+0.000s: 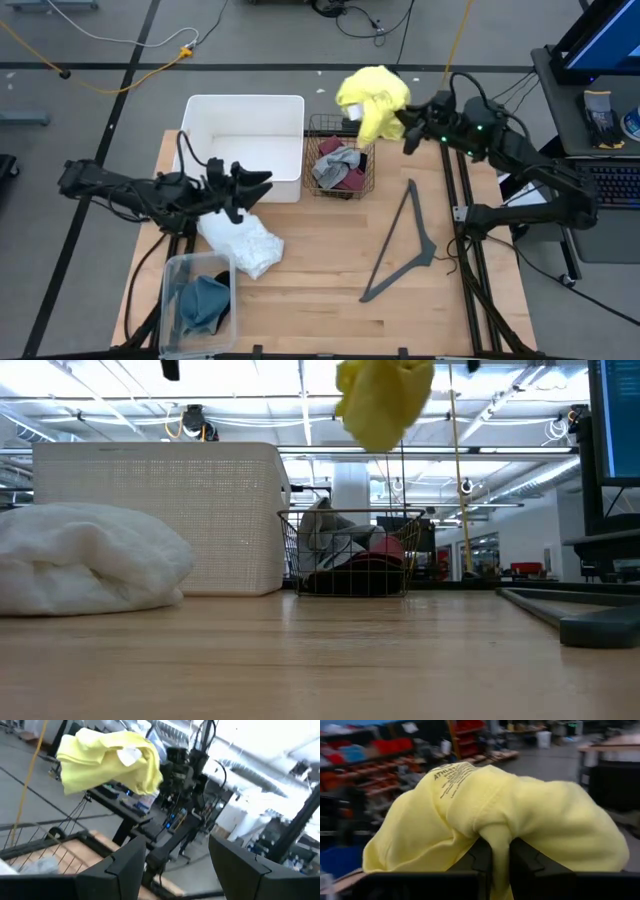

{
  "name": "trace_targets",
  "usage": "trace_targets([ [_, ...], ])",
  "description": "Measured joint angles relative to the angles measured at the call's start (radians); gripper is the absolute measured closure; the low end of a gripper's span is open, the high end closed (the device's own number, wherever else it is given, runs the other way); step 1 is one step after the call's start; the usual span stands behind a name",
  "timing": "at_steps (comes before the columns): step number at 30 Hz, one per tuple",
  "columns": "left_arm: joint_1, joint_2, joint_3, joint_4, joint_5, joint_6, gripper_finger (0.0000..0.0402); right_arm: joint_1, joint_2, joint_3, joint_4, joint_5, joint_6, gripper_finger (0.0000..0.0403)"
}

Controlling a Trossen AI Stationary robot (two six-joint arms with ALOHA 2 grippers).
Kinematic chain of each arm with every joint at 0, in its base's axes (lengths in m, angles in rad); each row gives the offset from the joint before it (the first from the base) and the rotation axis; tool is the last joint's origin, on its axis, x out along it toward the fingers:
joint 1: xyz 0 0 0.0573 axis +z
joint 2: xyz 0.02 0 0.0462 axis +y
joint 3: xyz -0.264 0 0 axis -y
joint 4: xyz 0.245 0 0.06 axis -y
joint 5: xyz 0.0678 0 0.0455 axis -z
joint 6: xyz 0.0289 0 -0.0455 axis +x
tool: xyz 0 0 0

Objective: Pick & Place Cloths
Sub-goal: Put the yellow shirt into the white bin

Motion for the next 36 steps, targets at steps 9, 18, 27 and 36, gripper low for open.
trace_targets([
  [9, 0.059, 0.148, 0.002, 0.260, 0.028, -0.037, 0.0178, 0.026, 0.129, 0.000, 0.265, -0.149, -0.035, 0.0376],
  [18, 0.130, 0.246, 0.002, 0.465, 0.089, -0.066, 0.0178, 0.118, 0.249, 0.000, 0.476, -0.229, -0.144, 0.0376],
  [27, 0.179, 0.290, 0.074, 0.499, 0.174, -0.063, 0.0161, 0.179, 0.326, 0.000, 0.604, -0.222, -0.297, 0.0377],
  [36, 0.226, 0.353, 0.177, 0.418, 0.187, -0.103, 0.0088, 0.236, 0.367, 0.000, 0.655, -0.156, -0.410, 0.0377],
])
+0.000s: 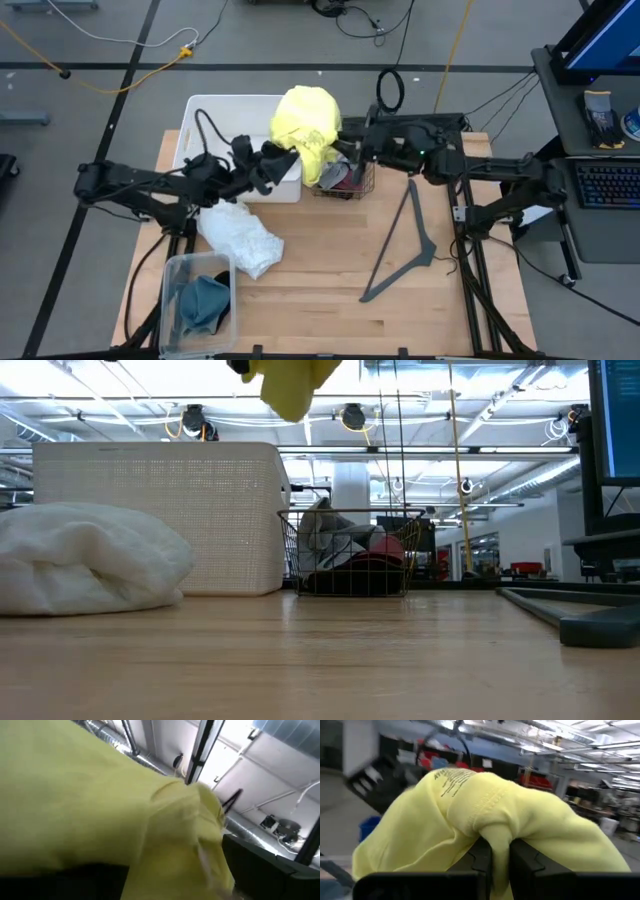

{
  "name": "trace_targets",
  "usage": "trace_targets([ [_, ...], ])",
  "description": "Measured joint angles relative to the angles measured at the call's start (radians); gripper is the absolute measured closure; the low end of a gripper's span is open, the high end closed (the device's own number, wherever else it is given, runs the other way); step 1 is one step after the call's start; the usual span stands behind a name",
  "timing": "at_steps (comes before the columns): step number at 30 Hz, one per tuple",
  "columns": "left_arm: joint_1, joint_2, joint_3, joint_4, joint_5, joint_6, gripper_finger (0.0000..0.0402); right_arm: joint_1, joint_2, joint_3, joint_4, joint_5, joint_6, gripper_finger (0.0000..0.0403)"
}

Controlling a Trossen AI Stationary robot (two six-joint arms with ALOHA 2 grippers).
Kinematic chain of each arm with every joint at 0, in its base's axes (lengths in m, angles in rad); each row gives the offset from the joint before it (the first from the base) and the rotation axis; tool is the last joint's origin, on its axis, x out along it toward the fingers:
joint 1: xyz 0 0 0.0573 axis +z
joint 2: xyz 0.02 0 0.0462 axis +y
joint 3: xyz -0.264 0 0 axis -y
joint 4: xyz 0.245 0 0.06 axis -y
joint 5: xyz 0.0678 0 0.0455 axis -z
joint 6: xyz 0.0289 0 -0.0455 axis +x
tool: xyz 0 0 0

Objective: Pick & Place Cloths
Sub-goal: Put the yellow shirt into the white bin

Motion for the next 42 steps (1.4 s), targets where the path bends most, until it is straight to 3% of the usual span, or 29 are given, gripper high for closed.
trace_targets([
  [9, 0.032, 0.088, 0.096, -0.088, 0.002, -0.055, 0.0051, 0.045, 0.038, 0.000, -0.011, 0.053, -0.077, 0.0377],
  [22, 0.088, 0.108, 0.113, -0.126, 0.051, -0.120, 0.0055, 0.095, 0.047, 0.000, -0.091, 0.040, -0.101, 0.0377],
  [27, 0.106, 0.107, 0.113, -0.169, 0.125, -0.177, 0.0126, 0.098, 0.047, 0.000, -0.105, 0.035, -0.104, 0.0377],
  [37, 0.110, 0.106, 0.113, -0.169, 0.179, -0.110, 0.0352, 0.099, 0.046, 0.000, -0.138, 0.036, -0.104, 0.0377],
  [42, 0.110, 0.096, 0.113, -0.191, 0.185, -0.079, 0.0360, 0.099, 0.039, 0.000, -0.189, 0.035, -0.112, 0.0335],
])
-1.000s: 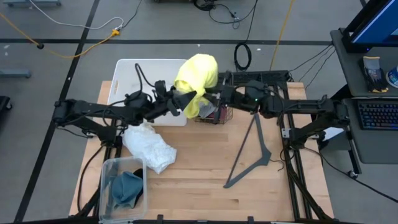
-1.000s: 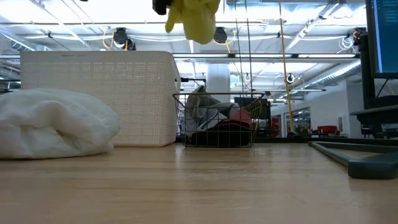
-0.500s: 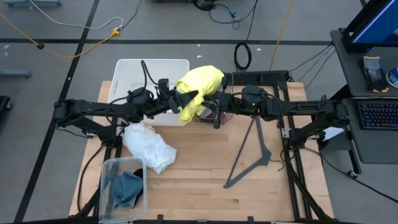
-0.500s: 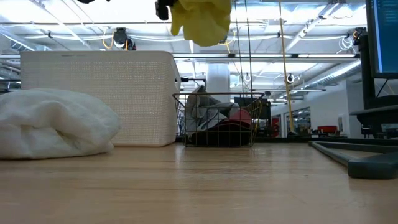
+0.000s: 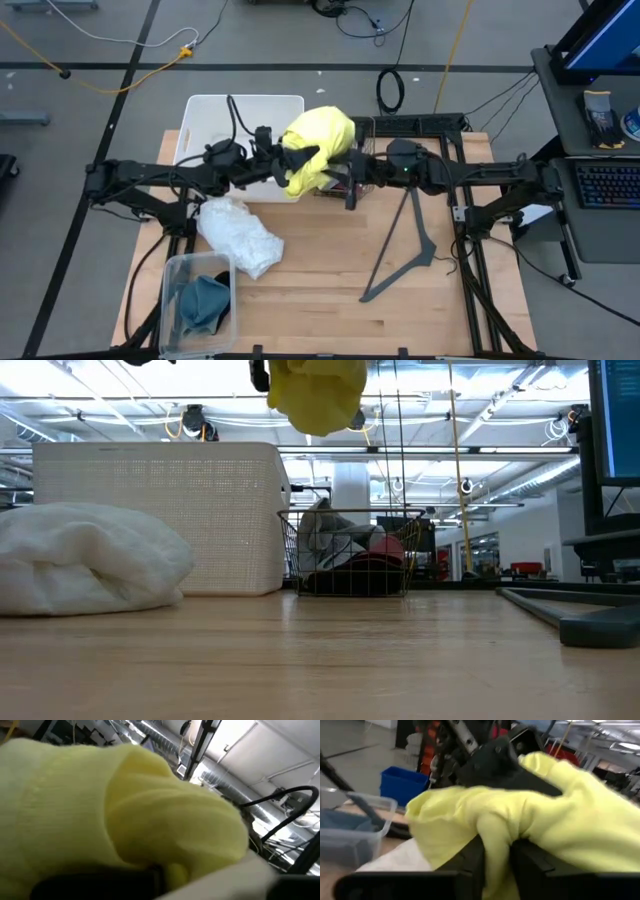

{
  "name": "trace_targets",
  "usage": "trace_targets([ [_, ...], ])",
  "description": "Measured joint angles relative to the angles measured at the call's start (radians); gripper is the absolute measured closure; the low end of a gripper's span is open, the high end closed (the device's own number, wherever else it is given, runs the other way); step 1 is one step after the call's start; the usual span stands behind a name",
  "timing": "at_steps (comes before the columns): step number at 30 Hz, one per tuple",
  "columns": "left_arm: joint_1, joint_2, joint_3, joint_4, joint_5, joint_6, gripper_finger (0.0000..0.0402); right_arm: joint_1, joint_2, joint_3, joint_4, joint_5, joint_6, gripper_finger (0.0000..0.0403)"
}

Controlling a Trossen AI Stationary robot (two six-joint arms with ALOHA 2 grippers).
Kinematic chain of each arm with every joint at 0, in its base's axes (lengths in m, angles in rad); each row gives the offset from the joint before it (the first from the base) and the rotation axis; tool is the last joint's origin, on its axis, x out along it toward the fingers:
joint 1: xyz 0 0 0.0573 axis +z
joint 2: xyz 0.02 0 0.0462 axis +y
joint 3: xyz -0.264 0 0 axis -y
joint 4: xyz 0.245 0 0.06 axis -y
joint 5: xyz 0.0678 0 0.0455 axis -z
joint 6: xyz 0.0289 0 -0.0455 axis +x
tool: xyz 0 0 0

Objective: Pick & Place Cloths
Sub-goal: Put the yellow shirt into the white bin

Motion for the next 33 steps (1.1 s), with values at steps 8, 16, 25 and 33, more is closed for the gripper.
trace_targets([
  [8, 0.035, -0.091, 0.000, -0.112, 0.042, 0.024, 0.0360, -0.001, -0.028, 0.001, -0.151, 0.080, -0.003, 0.0225],
  [16, 0.070, -0.238, 0.000, -0.221, 0.005, 0.091, 0.0360, -0.001, -0.067, 0.000, -0.308, 0.088, -0.001, 0.0170],
  [25, 0.101, -0.408, 0.000, -0.538, -0.242, 0.165, 0.0360, -0.001, -0.103, 0.000, -0.421, 0.087, 0.035, 0.0171],
  [33, 0.136, -0.461, 0.000, -0.794, -0.400, 0.120, 0.0360, -0.001, -0.133, -0.001, -0.486, 0.083, 0.053, 0.0175],
])
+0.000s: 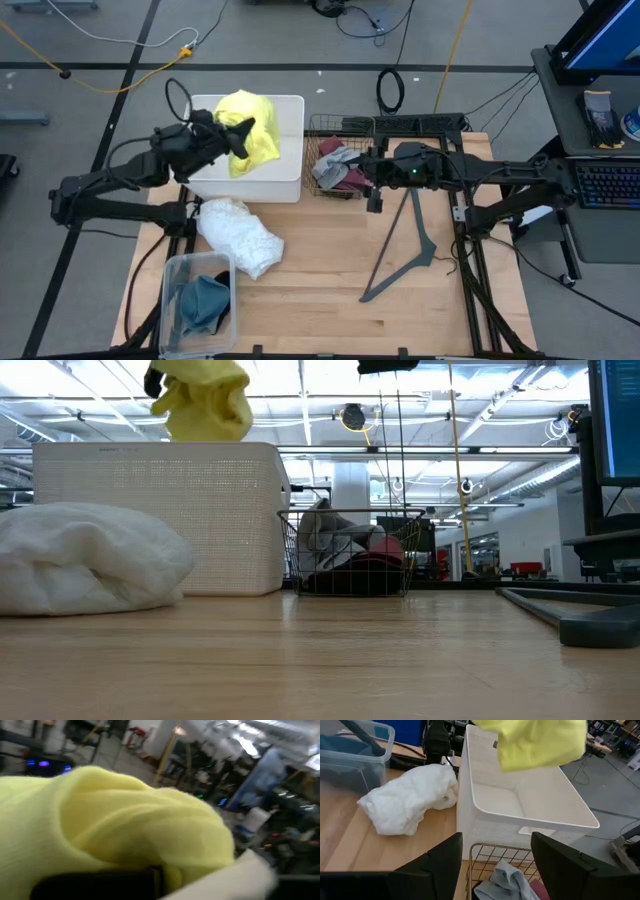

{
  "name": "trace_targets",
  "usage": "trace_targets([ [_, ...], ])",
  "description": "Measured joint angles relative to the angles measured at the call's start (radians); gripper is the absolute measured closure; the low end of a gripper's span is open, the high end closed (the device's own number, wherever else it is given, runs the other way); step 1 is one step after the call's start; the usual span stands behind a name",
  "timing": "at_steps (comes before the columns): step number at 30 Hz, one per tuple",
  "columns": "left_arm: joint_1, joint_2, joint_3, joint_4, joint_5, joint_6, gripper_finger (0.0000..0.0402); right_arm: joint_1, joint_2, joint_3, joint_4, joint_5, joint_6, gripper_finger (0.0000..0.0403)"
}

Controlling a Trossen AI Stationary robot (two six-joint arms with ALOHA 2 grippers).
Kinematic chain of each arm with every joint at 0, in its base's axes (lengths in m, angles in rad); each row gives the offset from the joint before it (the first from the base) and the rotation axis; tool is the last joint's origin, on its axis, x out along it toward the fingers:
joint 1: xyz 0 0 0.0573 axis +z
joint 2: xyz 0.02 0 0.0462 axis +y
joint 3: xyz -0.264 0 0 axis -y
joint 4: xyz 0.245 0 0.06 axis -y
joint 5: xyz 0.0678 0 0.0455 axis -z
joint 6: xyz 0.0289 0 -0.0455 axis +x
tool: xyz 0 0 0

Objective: Pick & Place Cloths
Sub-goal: Put the yellow shirt into the white bin

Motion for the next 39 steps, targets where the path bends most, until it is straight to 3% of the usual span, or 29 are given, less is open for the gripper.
trace_targets([
  [16, 0.124, 0.049, 0.000, -0.178, -0.024, -0.027, 0.0360, -0.004, -0.180, 0.000, -0.183, -0.003, 0.054, 0.0216],
  [22, 0.183, 0.109, 0.000, -0.192, -0.012, -0.022, 0.0360, -0.004, -0.262, 0.000, -0.228, -0.004, 0.063, 0.0271],
  [31, 0.300, 0.229, 0.000, -0.216, 0.071, -0.056, 0.0360, -0.004, -0.352, 0.000, -0.298, -0.004, 0.082, 0.0394],
  [39, 0.390, 0.327, 0.000, -0.216, 0.198, -0.152, 0.0360, -0.004, -0.379, 0.000, -0.331, -0.004, 0.103, 0.0400],
])
